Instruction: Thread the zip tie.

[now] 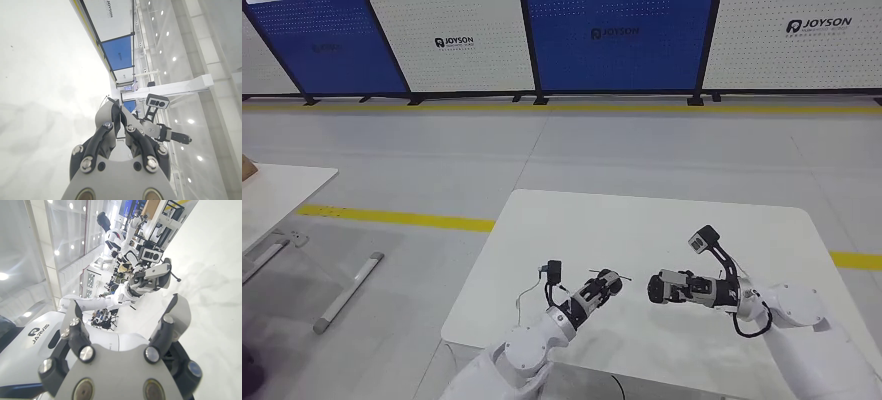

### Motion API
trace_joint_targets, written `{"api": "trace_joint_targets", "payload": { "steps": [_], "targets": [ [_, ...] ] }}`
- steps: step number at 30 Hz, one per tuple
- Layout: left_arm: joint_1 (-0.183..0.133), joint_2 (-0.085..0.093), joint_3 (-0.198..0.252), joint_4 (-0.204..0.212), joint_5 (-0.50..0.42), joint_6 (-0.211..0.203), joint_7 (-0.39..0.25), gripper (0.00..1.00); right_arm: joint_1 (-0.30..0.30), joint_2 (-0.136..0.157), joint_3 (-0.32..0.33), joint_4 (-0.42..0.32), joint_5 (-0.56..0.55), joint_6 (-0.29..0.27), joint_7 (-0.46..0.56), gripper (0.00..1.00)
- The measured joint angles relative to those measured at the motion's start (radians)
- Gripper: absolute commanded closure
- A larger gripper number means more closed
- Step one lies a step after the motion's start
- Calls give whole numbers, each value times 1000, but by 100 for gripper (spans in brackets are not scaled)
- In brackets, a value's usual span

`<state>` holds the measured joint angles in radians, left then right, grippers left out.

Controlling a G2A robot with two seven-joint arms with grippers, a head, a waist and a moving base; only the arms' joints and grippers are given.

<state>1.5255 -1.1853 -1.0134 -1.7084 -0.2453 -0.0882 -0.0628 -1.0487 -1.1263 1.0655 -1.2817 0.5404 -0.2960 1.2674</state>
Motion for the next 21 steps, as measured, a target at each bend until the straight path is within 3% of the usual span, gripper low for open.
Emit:
{"api": "trace_joint_targets", "payload": {
  "steps": [6, 10, 13, 18, 21],
  "targets": [
    [0, 0, 0, 0, -2, -2, -1, 100, -2, 0, -1, -3, -3, -1, -3, 0],
    [0, 0, 0, 0, -2, -2, -1, 100, 10, 2, -14, -39, -71, 6, 4, 0],
    [0, 0, 0, 0, -2, -2, -1, 100, 38, 17, 22, -69, -148, 24, 35, 0],
    [0, 0, 0, 0, -2, -2, -1, 100, 81, 51, 106, -161, -246, 151, 123, 0],
    [0, 0, 0, 0, -2, -2, -1, 100, 105, 71, 83, -206, -325, 258, 123, 0]
  ]
}}
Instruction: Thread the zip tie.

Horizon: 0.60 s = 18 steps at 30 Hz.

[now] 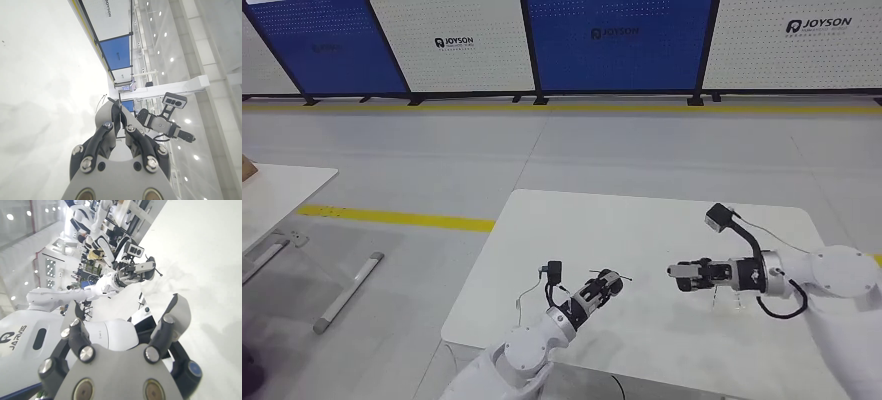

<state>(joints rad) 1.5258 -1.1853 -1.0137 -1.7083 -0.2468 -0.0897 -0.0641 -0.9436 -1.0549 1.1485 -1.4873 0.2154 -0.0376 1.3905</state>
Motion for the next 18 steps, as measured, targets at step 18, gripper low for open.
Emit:
{"api": "trace_joint_targets", "payload": {
  "steps": [18],
  "targets": [
    [0, 0, 0, 0, 0, 0, 0, 100, 31, 10, -29, 29, -75, 112, -38, 0]
  ]
}}
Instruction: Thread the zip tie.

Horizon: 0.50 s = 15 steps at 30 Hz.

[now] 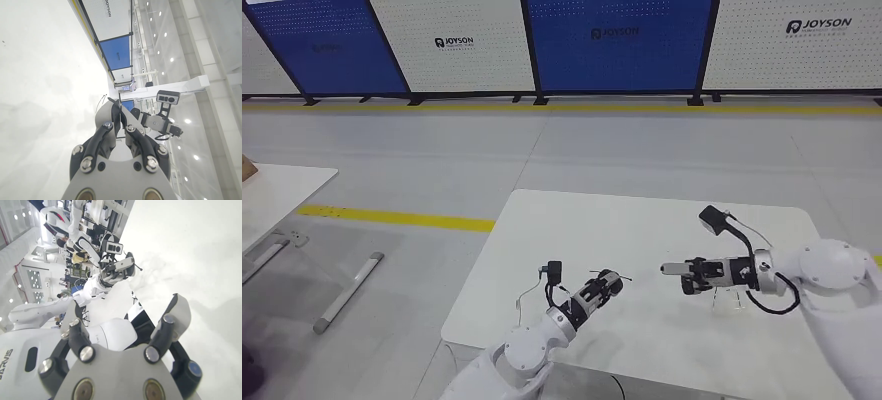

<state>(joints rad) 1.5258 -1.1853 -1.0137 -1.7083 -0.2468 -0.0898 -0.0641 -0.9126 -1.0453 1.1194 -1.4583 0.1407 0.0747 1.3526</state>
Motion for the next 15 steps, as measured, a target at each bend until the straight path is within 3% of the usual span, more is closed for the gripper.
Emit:
{"api": "trace_joint_targets", "payload": {
  "steps": [3, 7, 10, 15],
  "targets": [
    [0, 0, 0, 0, 0, 0, 0, 100, 27, 8, 26, 32, -52, 42, -45, 0],
    [0, 0, 0, 0, 0, 0, 0, 100, 55, 20, 50, 34, -185, 165, -121, 0],
    [0, 0, 0, 0, 0, 0, 0, 100, 85, 24, 31, 42, -278, 259, -143, 0],
    [0, 0, 0, 0, 0, 0, 0, 100, 127, 19, -9, 91, -343, 265, -110, 0]
  ]
}}
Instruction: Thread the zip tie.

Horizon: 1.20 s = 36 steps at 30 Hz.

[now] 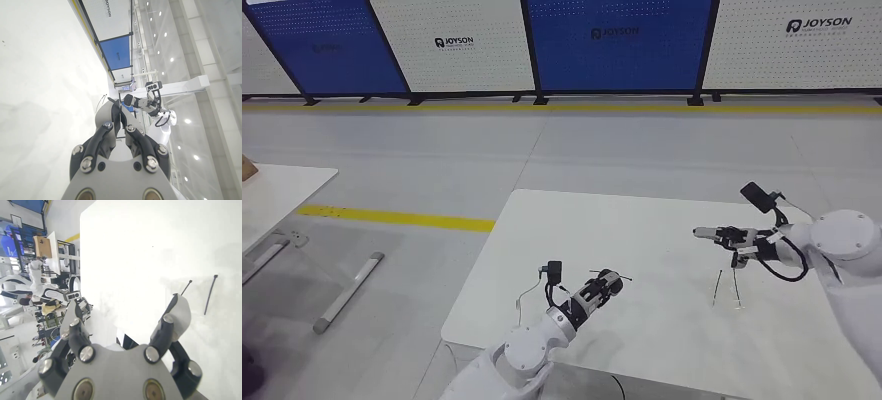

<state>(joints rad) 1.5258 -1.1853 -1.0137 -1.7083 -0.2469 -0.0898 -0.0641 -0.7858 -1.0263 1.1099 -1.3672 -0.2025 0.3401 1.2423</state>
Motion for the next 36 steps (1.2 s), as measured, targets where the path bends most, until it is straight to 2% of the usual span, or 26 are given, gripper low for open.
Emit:
{"api": "trace_joint_targets", "payload": {
  "steps": [10, 12, 14, 19, 23, 36],
  "targets": [
    [0, 0, 0, 0, 0, 0, 0, 100, -6, 0, -1, 8, -7, 0, -13, 0],
    [0, 0, 0, 0, 0, 0, 0, 100, -14, -2, -10, 51, -70, 0, -69, 0],
    [0, 0, 0, 0, 0, 0, 0, 100, -3, -16, -24, 105, -163, 0, -141, 0],
    [0, 0, 0, 0, 0, 0, 0, 100, 34, -64, -19, 178, -307, 0, -156, 0],
    [0, 0, 0, 0, 0, 0, 0, 100, 24, -96, 4, 127, -373, 0, -105, 0],
    [0, 0, 0, 0, 0, 0, 0, 100, 23, -95, 5, 130, -369, 0, -108, 0]
  ]
}}
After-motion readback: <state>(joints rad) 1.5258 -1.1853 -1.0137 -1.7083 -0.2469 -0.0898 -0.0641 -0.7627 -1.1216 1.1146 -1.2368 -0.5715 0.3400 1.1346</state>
